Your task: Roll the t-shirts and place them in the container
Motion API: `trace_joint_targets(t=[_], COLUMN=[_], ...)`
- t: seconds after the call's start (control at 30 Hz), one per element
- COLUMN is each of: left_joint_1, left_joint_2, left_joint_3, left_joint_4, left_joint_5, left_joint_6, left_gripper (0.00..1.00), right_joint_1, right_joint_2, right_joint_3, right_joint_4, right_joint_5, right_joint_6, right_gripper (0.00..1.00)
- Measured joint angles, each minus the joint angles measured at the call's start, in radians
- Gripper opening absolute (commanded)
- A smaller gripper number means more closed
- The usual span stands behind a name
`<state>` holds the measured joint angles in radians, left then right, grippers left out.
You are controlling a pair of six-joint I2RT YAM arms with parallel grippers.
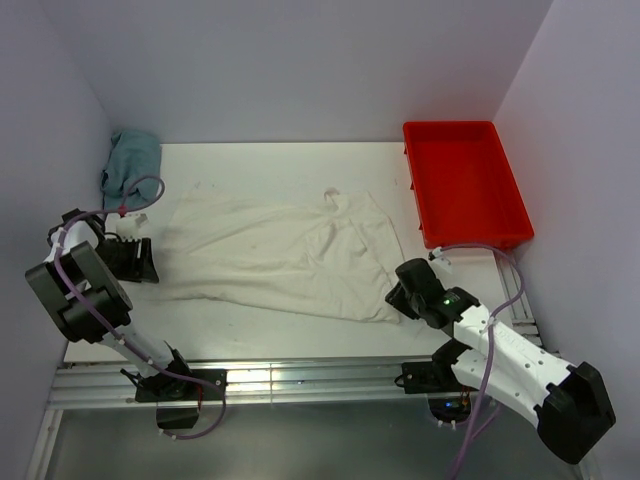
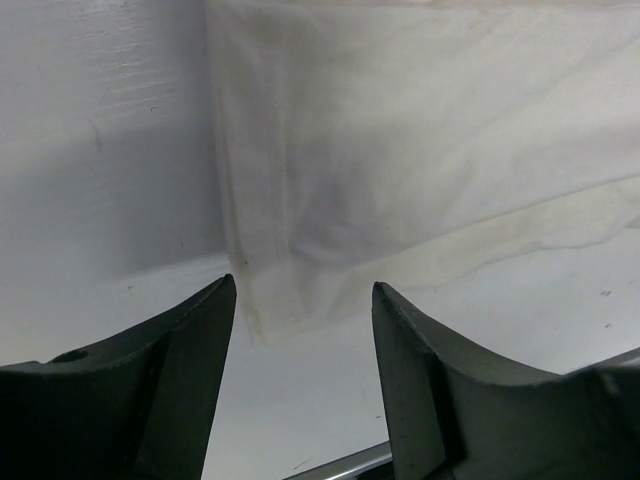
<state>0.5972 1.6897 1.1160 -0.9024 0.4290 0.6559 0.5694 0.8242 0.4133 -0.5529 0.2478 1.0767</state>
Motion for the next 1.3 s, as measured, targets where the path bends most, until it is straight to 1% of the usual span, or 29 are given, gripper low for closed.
trace_joint_targets(t=[0.03, 0.07, 0.13, 0.17, 0.23, 0.27, 0.33, 0.37, 0.47, 0.8, 0.87, 0.93, 0.97, 1.0, 1.03, 1.07, 1.1, 1.13, 1.17, 1.23, 1.3], left_joint_1=[-0.001, -0.003, -0.010, -0.014, -0.019, -0.021, -0.024, -0.024, -0.024, -0.024, -0.024, -0.024, -0.024, -0.024, -0.024, -0.024, -0.024, -0.024, -0.023, -0.020, -0.014], left_joint_2=[0.000, 0.000, 0.000, 0.000, 0.002, 0.004, 0.006, 0.008, 0.013, 0.028, 0.031, 0.037, 0.042, 0.045, 0.047, 0.049, 0.050, 0.050, 0.050, 0.050, 0.048], left_joint_3=[-0.007, -0.014, -0.028, -0.032, -0.039, -0.039, -0.040, -0.040, -0.040, -0.040, -0.038, -0.033, -0.031, -0.029, -0.028, -0.026, -0.023, -0.020, -0.013, 0.008, 0.045], left_joint_4=[0.010, 0.019, 0.033, 0.038, 0.051, 0.056, 0.068, 0.074, 0.084, 0.097, 0.096, 0.095, 0.095, 0.095, 0.092, 0.089, 0.085, 0.080, 0.071, 0.055, 0.031], left_joint_5=[-0.005, -0.010, -0.018, -0.022, -0.032, -0.036, -0.044, -0.048, -0.062, -0.092, -0.093, -0.095, -0.095, -0.095, -0.095, -0.094, -0.093, -0.091, -0.087, -0.080, -0.067], left_joint_6=[-0.005, -0.008, -0.018, -0.023, -0.032, -0.034, -0.043, -0.044, -0.051, -0.055, -0.055, -0.055, -0.053, -0.048, -0.047, -0.045, -0.042, -0.043, -0.041, -0.039, -0.039], left_gripper=[0.59, 0.54, 0.46, 0.37, 0.29, 0.23, 0.18, 0.12, 0.00, 0.01, 0.02, 0.07, 0.18, 0.23, 0.28, 0.36, 0.40, 0.44, 0.50, 0.53, 0.57], right_joint_1=[0.000, 0.000, 0.000, 0.000, 0.000, 0.000, 0.000, 0.000, 0.000, 0.000, 0.000, 0.000, 0.000, 0.000, 0.000, 0.000, 0.001, 0.002, 0.002, 0.002, 0.002], right_joint_2=[-0.008, -0.017, -0.043, -0.065, -0.106, -0.132, -0.190, -0.219, -0.276, -0.297, -0.297, -0.295, -0.293, -0.290, -0.288, -0.287, -0.287, -0.289, -0.300, -0.316, -0.322], right_joint_3=[-0.010, -0.016, -0.026, -0.029, -0.030, -0.033, -0.044, -0.050, -0.064, -0.107, -0.107, -0.107, -0.107, -0.107, -0.107, -0.107, -0.107, -0.107, -0.106, -0.099, -0.061], right_joint_4=[0.002, 0.000, -0.001, -0.005, -0.017, -0.024, -0.046, -0.063, -0.104, -0.141, -0.143, -0.146, -0.147, -0.148, -0.150, -0.152, -0.159, -0.168, -0.183, -0.212, -0.250], right_joint_5=[-0.005, -0.009, -0.014, -0.017, -0.022, -0.024, -0.028, -0.029, -0.033, -0.068, -0.073, -0.079, -0.082, -0.084, -0.085, -0.085, -0.084, -0.081, -0.077, -0.068, -0.048], right_joint_6=[-0.001, -0.003, 0.001, 0.004, 0.010, 0.011, 0.022, 0.028, 0.042, 0.079, 0.082, 0.083, 0.084, 0.085, 0.087, 0.092, 0.093, 0.093, 0.096, 0.092, 0.084], right_gripper=[0.34, 0.20, 0.13, 0.07, 0.04, 0.03, 0.01, 0.01, 0.00, 0.00, 0.00, 0.00, 0.05, 0.13, 0.27, 0.33, 0.40, 0.52, 0.57, 0.64, 0.65])
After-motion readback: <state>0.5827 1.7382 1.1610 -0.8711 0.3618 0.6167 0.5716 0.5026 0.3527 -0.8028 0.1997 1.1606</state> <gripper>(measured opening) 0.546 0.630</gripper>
